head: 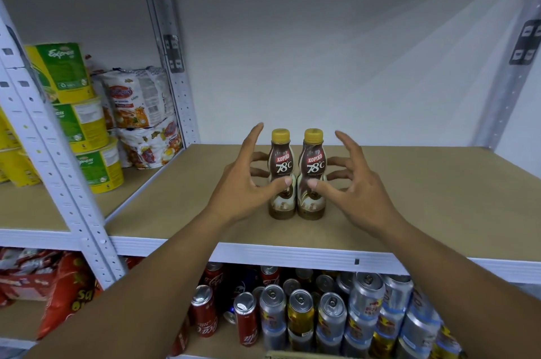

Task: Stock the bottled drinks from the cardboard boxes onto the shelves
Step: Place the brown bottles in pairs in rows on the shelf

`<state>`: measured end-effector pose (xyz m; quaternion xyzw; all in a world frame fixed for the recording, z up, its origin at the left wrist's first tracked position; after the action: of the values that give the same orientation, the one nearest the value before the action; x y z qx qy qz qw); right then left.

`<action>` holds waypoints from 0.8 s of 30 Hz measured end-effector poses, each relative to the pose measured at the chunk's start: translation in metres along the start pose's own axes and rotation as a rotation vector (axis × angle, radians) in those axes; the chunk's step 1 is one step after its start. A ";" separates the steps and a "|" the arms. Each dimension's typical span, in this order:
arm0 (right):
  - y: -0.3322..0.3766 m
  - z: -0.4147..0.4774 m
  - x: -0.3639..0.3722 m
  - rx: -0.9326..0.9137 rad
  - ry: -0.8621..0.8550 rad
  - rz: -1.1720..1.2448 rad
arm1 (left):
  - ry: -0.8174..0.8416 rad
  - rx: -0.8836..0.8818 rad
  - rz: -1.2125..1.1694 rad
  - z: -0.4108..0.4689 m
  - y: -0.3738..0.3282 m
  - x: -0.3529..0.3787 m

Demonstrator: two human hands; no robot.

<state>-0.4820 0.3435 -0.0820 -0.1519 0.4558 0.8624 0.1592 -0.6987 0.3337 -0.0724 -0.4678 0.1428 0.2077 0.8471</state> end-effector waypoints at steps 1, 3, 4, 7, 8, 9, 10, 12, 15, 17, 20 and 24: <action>0.007 0.005 -0.001 -0.021 0.017 -0.014 | 0.024 0.013 0.010 0.004 -0.005 0.000; 0.016 0.014 0.002 -0.063 0.065 -0.056 | 0.067 0.033 0.039 0.011 -0.012 0.000; 0.018 0.018 0.005 -0.080 0.087 -0.075 | 0.085 0.045 0.056 0.014 -0.014 0.001; 0.016 0.027 0.008 -0.094 0.115 -0.083 | 0.110 0.050 0.075 0.019 -0.010 0.002; 0.015 0.029 0.009 -0.096 0.118 -0.079 | 0.106 0.045 0.069 0.020 -0.008 0.002; 0.014 0.031 0.010 -0.098 0.119 -0.078 | 0.101 0.043 0.063 0.020 -0.005 0.002; 0.013 0.033 0.013 -0.102 0.120 -0.078 | 0.092 0.044 0.063 0.020 -0.003 0.001; 0.013 0.040 0.019 -0.113 0.123 -0.075 | 0.074 0.049 0.074 0.022 0.001 -0.004; 0.014 0.050 0.035 -0.125 0.138 -0.064 | 0.067 0.033 0.097 0.028 0.010 -0.014; 0.016 0.057 0.047 -0.125 0.143 -0.059 | 0.068 0.017 0.110 0.032 0.018 -0.023; 0.019 0.066 0.065 -0.124 0.153 -0.053 | 0.060 -0.004 0.102 0.038 0.031 -0.037; 0.020 0.077 0.083 -0.114 0.169 -0.044 | 0.062 -0.023 0.097 0.044 0.046 -0.050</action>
<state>-0.5745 0.4085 -0.0591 -0.2431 0.4144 0.8673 0.1302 -0.7629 0.3824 -0.0610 -0.4762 0.1889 0.2356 0.8258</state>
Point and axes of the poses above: each hand's wrist, its own z-axis towards the middle knuckle, its own x-axis out of the palm, y = z × x, the point moved 9 cm from there along z, towards the middle knuckle, and after that the axes turned 2 degrees about -y, right-handed, at the moved point
